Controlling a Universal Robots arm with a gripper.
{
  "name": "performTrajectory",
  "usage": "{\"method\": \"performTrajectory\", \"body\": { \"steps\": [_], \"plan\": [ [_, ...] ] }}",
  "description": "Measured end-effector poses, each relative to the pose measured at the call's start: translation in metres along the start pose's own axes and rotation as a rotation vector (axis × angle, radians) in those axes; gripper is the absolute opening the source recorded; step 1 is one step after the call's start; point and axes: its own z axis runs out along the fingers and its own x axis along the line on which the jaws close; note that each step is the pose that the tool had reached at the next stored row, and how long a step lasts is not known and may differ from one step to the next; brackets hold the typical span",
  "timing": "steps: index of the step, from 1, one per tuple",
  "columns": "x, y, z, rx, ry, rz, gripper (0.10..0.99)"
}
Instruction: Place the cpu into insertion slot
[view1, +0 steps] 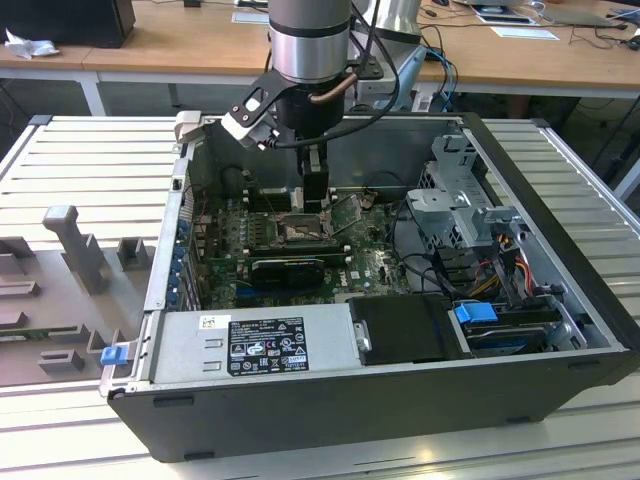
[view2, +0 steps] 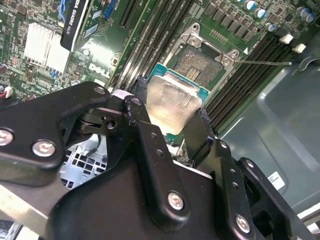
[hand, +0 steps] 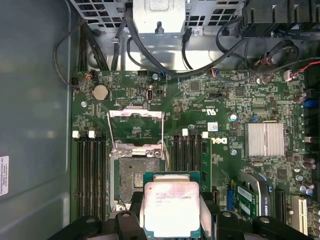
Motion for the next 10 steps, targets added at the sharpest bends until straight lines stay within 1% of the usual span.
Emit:
{"method": "performTrajectory", "body": {
  "steps": [5, 10],
  "plan": [
    [-0.0001, -0.0002, 0.0036, 0.000, 0.0016, 0.000, 0.529],
    [-0.0002, -0.0005, 0.0090, 0.000, 0.0047, 0.000, 0.529]
  ]
}}
